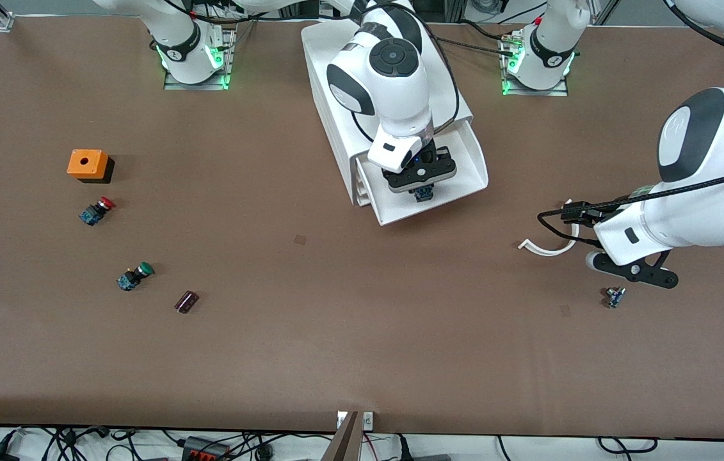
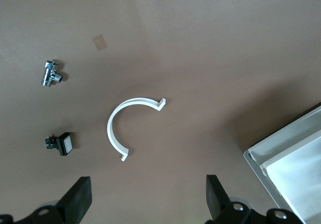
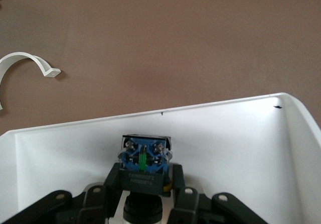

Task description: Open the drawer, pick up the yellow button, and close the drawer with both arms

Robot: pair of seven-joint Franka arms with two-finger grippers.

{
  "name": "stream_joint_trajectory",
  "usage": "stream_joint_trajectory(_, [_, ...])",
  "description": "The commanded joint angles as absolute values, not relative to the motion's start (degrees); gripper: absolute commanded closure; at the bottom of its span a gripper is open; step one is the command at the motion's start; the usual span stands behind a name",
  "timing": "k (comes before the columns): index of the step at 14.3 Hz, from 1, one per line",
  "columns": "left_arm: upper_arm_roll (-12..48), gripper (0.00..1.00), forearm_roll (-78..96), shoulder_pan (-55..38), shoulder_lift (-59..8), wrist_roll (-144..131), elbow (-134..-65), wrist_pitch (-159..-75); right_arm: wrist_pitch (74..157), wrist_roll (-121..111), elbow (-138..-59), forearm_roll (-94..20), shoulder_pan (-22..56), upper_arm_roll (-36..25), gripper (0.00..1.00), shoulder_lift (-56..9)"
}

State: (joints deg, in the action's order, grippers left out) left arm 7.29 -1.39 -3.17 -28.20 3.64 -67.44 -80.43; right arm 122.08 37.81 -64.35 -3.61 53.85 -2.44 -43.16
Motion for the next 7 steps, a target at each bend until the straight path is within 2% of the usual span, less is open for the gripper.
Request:
stream_joint_trajectory(1, [7.3, 0.0, 0.9, -3.3, -28.8, 1.4, -65.9, -80.2, 122.0, 38.5, -62.8, -2.8, 54.1, -2.9, 0.78, -43.9])
stream_joint_trajectory(3, [7.4, 0.0, 2.2, -3.3, -28.6, -3.2, -66.0, -80.2, 121.5, 38.6, -62.5, -3.0, 54.1, -3.1, 0.95, -43.6])
stream_joint_trajectory(6, [7.6, 0.0, 5.7, -3.4, -28.5, -12.7, -66.3, -80.8, 119.5, 38.8, -61.5, -3.3, 53.3, -3.1, 1.0, -42.0])
stream_joint_trajectory(7, [8.9, 0.0, 5.9, -3.5, -28.4, -15.4, -67.1, -81.9, 116.7, 38.8, -59.5, -3.4, 53.1, -3.3, 1.0, -41.7])
